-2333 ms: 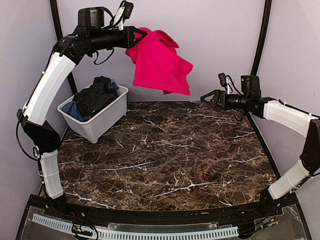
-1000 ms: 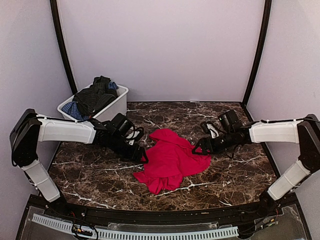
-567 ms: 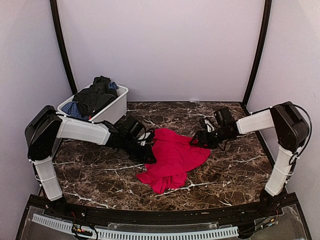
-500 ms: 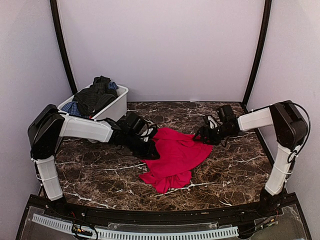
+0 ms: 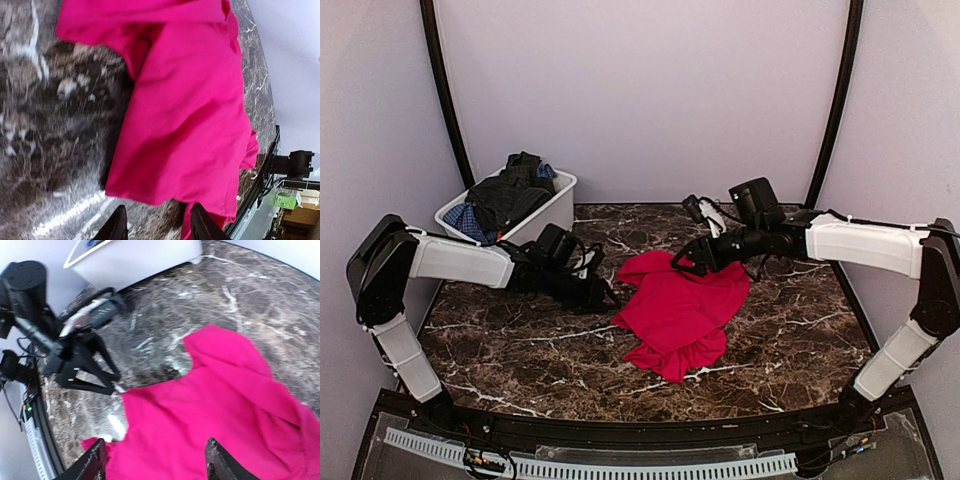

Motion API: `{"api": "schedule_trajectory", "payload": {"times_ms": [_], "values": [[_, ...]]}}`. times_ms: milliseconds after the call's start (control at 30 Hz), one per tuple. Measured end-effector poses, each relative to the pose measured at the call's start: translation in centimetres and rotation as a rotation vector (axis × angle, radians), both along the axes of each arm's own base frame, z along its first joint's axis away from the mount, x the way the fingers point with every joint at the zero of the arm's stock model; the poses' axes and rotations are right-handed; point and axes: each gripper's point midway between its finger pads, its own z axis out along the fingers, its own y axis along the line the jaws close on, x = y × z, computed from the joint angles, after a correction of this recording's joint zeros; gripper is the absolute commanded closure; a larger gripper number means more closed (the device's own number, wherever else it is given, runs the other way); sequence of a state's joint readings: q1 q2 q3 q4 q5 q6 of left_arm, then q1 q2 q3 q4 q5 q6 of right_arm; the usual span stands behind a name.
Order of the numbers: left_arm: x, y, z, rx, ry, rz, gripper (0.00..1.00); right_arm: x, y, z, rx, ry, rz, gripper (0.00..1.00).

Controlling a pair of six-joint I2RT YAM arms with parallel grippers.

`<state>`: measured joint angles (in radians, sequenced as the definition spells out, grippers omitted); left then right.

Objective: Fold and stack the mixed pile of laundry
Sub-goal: Move the crumpled T-shirt to the center of the board, then pick up the crumpled T-shirt from the center of the board.

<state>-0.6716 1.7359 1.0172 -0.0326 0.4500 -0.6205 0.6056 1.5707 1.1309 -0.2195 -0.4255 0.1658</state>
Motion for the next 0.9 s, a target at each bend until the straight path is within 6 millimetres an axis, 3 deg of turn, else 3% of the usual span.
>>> {"api": "schedule_trajectory", "payload": {"times_ms": [133, 333, 467, 900], "values": [[-4.1, 1.5, -2.9, 0.031, 0.094, -0.019, 0.57, -5.7, 4.1, -1.0, -0.036, 0.001, 0.172, 0.46], [-8.8, 0.1, -3.8, 0.010, 0.130, -0.103, 0.51, -10.6, 6.0, -6.9, -0.199, 0.088, 0.298, 0.46], [-10.5, -0.6, -4.2, -0.021, 0.151, -0.128, 0.50, -12.1, 5.7, -9.3, -0.282, 0.123, 0.329, 0.46], [-11.9, -3.6, -4.2, -0.096, 0.146, -0.166, 0.49, -14.0, 5.7, -12.2, -0.424, 0.116, 0.382, 0.49]]}}
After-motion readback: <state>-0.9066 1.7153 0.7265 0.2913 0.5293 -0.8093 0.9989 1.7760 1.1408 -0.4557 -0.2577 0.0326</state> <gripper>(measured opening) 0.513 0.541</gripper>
